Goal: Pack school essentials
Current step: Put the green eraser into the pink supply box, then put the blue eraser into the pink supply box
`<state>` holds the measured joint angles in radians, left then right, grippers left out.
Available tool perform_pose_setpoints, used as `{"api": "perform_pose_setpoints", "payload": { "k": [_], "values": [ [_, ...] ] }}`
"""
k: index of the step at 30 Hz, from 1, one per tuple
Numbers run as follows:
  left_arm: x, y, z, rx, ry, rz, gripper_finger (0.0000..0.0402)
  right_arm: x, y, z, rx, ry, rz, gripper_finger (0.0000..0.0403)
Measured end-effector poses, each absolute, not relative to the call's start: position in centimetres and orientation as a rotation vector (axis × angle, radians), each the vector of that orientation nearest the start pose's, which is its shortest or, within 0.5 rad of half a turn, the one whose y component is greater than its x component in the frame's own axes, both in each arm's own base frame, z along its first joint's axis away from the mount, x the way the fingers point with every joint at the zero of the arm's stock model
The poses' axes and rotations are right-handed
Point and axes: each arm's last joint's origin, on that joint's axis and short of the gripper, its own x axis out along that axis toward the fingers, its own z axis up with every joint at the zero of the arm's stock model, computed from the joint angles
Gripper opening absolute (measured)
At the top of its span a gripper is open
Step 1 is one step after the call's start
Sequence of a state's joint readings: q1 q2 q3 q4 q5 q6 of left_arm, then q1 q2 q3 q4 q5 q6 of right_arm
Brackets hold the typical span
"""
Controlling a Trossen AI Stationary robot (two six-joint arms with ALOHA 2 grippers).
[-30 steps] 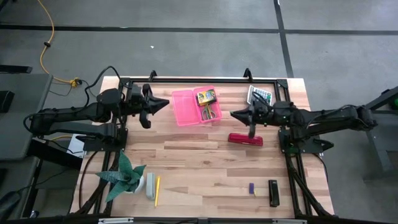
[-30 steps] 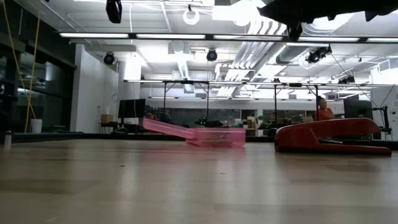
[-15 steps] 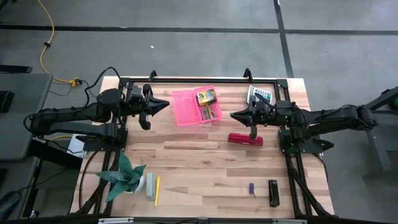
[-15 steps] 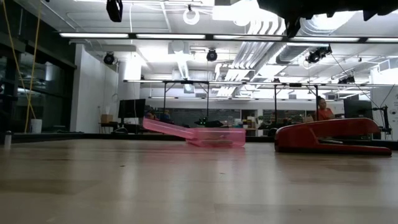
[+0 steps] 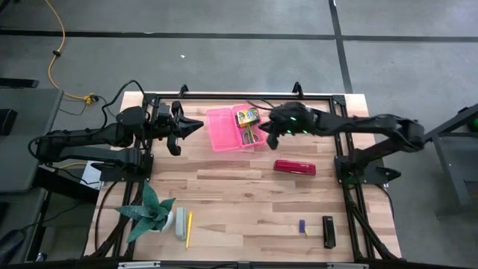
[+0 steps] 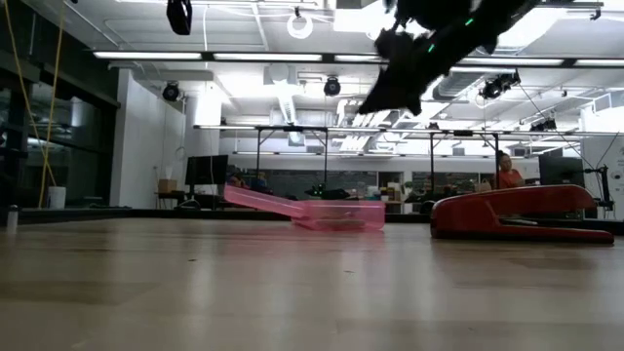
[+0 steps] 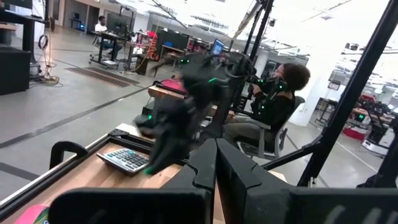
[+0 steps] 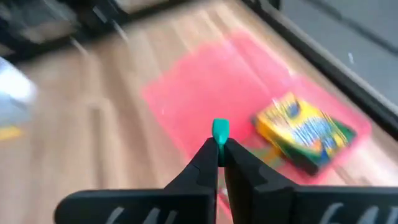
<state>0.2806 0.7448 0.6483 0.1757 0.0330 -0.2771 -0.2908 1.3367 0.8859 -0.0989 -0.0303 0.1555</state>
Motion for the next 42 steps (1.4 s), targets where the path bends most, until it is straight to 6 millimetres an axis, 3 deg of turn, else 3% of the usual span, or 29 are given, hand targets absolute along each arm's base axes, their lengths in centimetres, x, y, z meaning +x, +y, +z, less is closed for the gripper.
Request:
{"api": "perform_pose_setpoints", "payload": {
  "k": [4,10,20,26,34,38,42],
  "values": [
    [16.5,4.7,32.6,-0.263,-0.113,0.237,0.0000,29.7,-11.0,22.7,0.230,0.692,-0.329,0.0000],
    [16.5,4.7,32.6,-0.263,-0.114,0.251,0.0000,31.9,-13.3,18.4,0.179,0.859,-0.315,0.0000],
    [16.5,4.7,32.6,-0.257,-0.115,0.256,0.0000,33.5,-16.0,15.8,0.109,0.972,-0.307,0.0000],
    [16.5,4.7,32.6,-0.257,-0.114,0.256,0.0000,33.0,-16.7,15.6,0.100,1.001,-0.322,0.0017],
    [16.5,4.7,32.6,-0.253,-0.114,0.256,0.0000,33.0,-16.6,15.8,0.092,0.996,-0.298,0.0132],
    [16.5,4.7,32.6,-0.245,-0.113,0.255,0.0000,32.6,-16.3,17.8,0.092,0.937,-0.268,0.0172],
    [16.5,4.7,32.6,-0.245,-0.113,0.255,0.0000,31.4,-15.4,20.9,0.152,0.870,-0.206,0.0182]
  ]
}}
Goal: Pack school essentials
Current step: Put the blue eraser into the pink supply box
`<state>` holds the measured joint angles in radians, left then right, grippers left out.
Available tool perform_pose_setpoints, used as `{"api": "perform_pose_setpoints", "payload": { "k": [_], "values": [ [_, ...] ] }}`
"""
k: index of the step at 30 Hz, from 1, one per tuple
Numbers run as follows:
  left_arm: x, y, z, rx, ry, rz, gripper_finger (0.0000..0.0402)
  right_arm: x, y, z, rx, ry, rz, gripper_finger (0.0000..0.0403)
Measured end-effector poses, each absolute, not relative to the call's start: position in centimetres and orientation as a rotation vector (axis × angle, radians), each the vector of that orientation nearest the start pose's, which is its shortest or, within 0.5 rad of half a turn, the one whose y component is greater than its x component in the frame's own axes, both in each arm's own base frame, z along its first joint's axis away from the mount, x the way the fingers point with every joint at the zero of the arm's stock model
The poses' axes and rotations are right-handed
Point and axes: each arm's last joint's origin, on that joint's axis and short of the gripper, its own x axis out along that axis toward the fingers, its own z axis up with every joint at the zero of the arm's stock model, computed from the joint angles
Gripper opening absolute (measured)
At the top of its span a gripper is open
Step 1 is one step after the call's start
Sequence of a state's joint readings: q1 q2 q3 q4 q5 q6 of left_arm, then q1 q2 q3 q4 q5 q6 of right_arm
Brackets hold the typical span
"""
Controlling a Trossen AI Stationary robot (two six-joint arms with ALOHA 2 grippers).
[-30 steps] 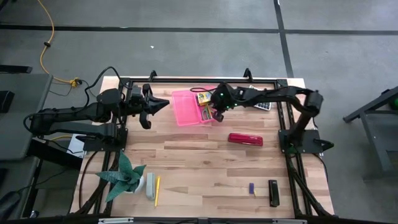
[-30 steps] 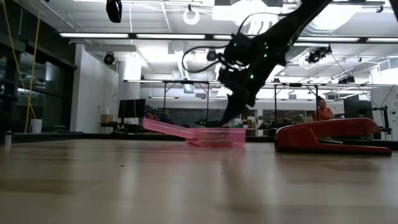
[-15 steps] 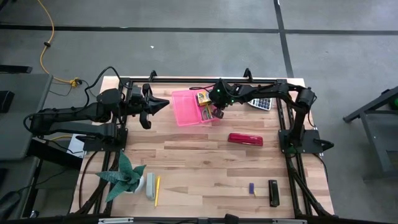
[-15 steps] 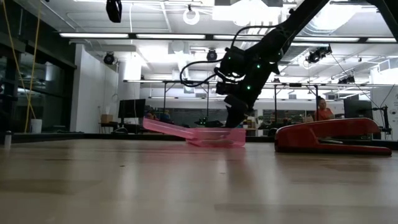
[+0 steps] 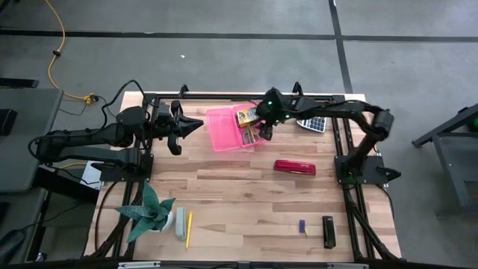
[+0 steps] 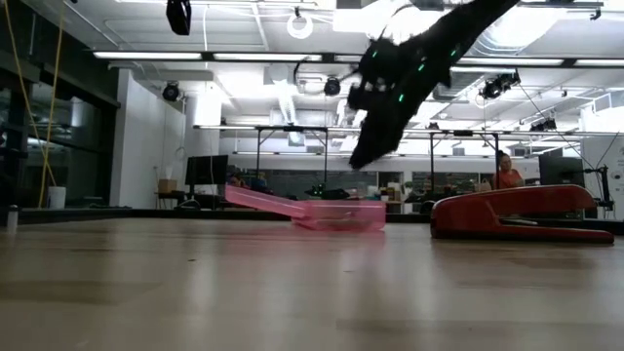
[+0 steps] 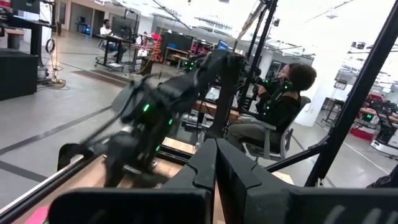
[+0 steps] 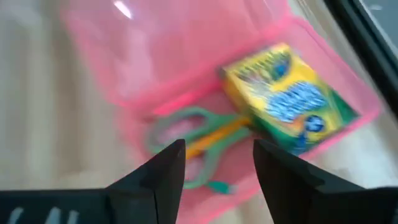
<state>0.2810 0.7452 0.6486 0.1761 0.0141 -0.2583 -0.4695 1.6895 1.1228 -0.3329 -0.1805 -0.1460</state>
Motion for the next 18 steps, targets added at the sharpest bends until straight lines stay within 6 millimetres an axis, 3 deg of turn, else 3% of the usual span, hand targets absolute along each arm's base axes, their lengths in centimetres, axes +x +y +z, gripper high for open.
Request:
{"api": "perform_pose_setpoints", "payload": {
  "k": [4,11,15,18],
  "values": [
    [16.5,4.7,32.6,-0.245,-0.112,0.254,0.0000,29.5,-12.8,23.5,0.269,0.714,-0.090,0.0175],
    [16.5,4.7,32.6,-0.227,-0.110,0.255,0.0000,25.3,-5.9,25.6,0.321,0.286,-0.013,0.0151],
    [16.5,4.7,32.6,-0.219,-0.108,0.249,0.0000,23.2,-3.3,26.8,0.270,0.077,0.036,0.0150],
    [16.5,4.7,32.6,-0.218,-0.107,0.245,0.0000,22.2,-2.2,27.4,0.193,0.034,0.035,0.0149]
  ]
}}
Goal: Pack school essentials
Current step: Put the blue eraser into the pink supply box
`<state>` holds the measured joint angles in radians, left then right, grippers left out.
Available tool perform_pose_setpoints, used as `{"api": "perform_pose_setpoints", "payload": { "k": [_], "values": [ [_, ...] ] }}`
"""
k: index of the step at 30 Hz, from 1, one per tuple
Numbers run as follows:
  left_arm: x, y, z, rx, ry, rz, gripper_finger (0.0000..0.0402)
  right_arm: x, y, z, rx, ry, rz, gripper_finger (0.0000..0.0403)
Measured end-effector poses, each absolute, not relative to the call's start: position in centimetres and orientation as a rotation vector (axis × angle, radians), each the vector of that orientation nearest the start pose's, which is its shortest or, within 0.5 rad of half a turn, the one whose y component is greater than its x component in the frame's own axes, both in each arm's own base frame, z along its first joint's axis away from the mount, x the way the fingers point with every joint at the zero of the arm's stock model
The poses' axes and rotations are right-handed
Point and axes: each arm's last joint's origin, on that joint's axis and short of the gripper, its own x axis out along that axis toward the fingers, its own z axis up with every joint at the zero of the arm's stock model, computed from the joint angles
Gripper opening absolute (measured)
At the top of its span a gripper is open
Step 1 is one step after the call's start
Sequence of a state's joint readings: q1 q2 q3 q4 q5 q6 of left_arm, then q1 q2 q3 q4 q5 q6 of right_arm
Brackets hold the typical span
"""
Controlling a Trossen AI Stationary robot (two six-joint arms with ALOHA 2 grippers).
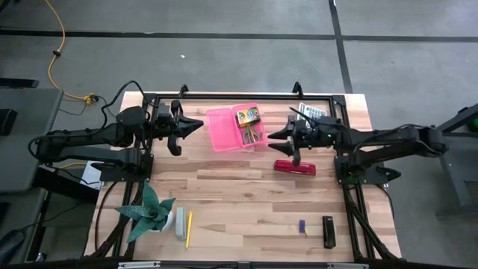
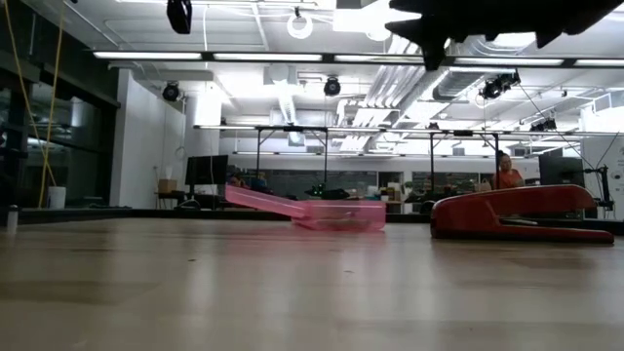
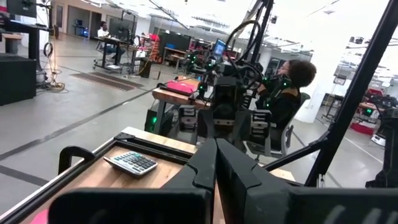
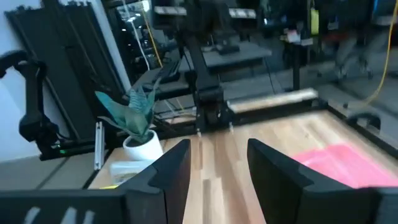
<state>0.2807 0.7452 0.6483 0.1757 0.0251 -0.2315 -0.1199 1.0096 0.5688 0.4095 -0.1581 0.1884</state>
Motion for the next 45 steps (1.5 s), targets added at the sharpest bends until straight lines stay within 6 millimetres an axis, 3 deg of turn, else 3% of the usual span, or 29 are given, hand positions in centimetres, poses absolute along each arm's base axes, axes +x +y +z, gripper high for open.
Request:
{"api": "perform_pose_setpoints", "payload": {
  "k": [18,23,25,32,38,41,45],
  "values": [
    [16.6,4.6,32.6,-0.217,-0.105,0.228,0.0000,21.5,-1.8,28.3,0.156,-0.021,0.017,0.0149],
    [16.6,4.6,32.6,-0.219,-0.105,0.228,0.0000,21.5,-1.8,28.6,0.363,-0.037,0.019,0.0149],
    [16.6,4.6,32.6,-0.219,-0.105,0.229,0.0000,21.7,-1.5,28.7,0.496,0.043,0.020,0.0149],
    [16.6,4.7,32.6,-0.220,-0.106,0.233,0.0000,20.5,2.8,27.4,0.769,0.575,0.032,0.0149],
    [16.6,4.7,32.5,-0.240,-0.094,0.234,0.0000,18.2,7.3,25.4,1.184,0.900,-0.083,0.0149],
    [16.6,4.7,32.3,-0.245,-0.080,0.235,0.0000,16.9,9.5,24.3,1.301,0.975,-0.153,0.0149],
    [16.6,4.7,32.2,-0.244,-0.067,0.236,0.0000,16.0,12.2,23.5,1.412,0.945,-0.268,0.0149]
  ]
}}
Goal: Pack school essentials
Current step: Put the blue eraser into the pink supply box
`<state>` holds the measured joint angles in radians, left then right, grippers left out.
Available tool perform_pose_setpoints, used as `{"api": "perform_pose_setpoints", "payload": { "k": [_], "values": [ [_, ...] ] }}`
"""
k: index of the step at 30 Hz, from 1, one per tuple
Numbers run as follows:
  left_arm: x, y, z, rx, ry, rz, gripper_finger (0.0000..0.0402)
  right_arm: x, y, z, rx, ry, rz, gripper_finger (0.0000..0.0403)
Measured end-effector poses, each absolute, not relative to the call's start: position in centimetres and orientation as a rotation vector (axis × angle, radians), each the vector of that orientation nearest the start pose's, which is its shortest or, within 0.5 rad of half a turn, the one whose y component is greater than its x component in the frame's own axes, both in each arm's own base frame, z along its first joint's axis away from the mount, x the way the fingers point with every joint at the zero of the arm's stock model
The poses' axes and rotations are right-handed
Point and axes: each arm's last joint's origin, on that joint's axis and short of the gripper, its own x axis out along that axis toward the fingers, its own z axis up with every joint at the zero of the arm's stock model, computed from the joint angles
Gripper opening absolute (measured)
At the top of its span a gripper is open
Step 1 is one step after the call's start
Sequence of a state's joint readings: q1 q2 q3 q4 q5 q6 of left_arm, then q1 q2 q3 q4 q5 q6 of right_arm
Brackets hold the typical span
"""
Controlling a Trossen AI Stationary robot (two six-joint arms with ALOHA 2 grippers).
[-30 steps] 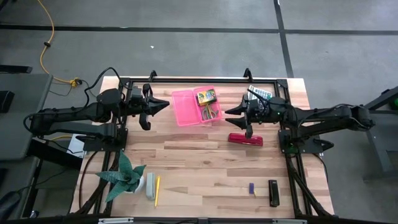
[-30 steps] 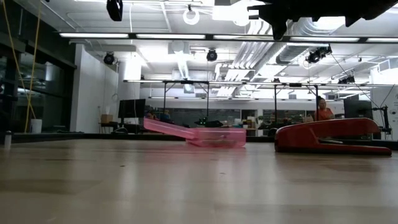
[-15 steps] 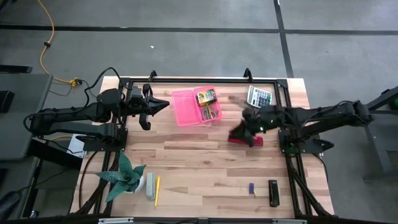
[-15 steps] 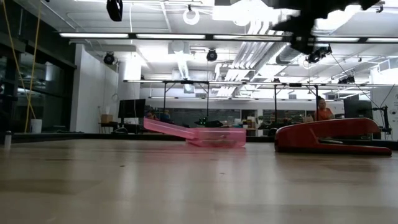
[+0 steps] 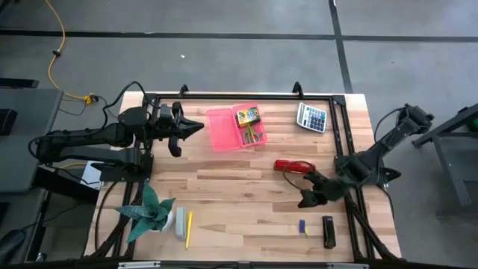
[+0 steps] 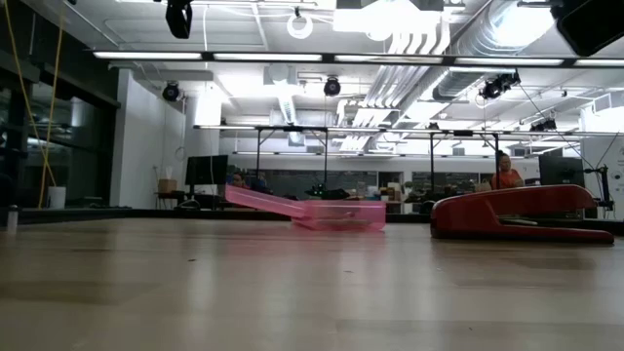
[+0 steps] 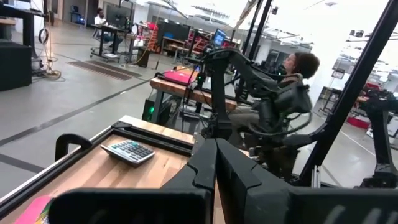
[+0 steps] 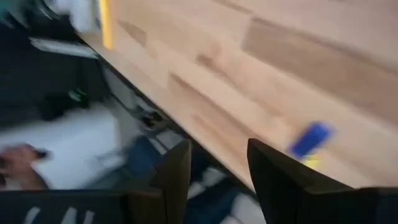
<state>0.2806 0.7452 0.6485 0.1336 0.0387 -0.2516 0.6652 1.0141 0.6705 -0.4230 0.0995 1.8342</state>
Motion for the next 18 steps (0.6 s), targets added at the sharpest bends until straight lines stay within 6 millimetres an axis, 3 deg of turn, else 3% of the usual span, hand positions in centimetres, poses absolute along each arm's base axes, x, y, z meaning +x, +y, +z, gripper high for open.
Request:
{"api": "perform_pose_setpoints", "payload": {
  "k": [3,6,11,18],
  "values": [
    [16.6,4.7,32.1,-0.234,-0.058,0.235,0.0000,16.4,14.0,23.4,1.550,0.848,-0.280,0.0149],
    [16.6,4.6,32.2,-0.202,-0.053,0.222,0.0000,16.9,15.0,22.7,1.572,0.845,-0.294,0.0149],
    [16.6,4.6,32.2,-0.200,-0.051,0.201,0.0000,17.6,16.5,21.4,1.710,1.095,-0.449,0.0149],
    [16.6,4.6,32.1,-0.174,-0.047,0.199,0.0000,18.6,18.0,19.5,1.556,1.337,-0.909,0.0149]
  ]
}}
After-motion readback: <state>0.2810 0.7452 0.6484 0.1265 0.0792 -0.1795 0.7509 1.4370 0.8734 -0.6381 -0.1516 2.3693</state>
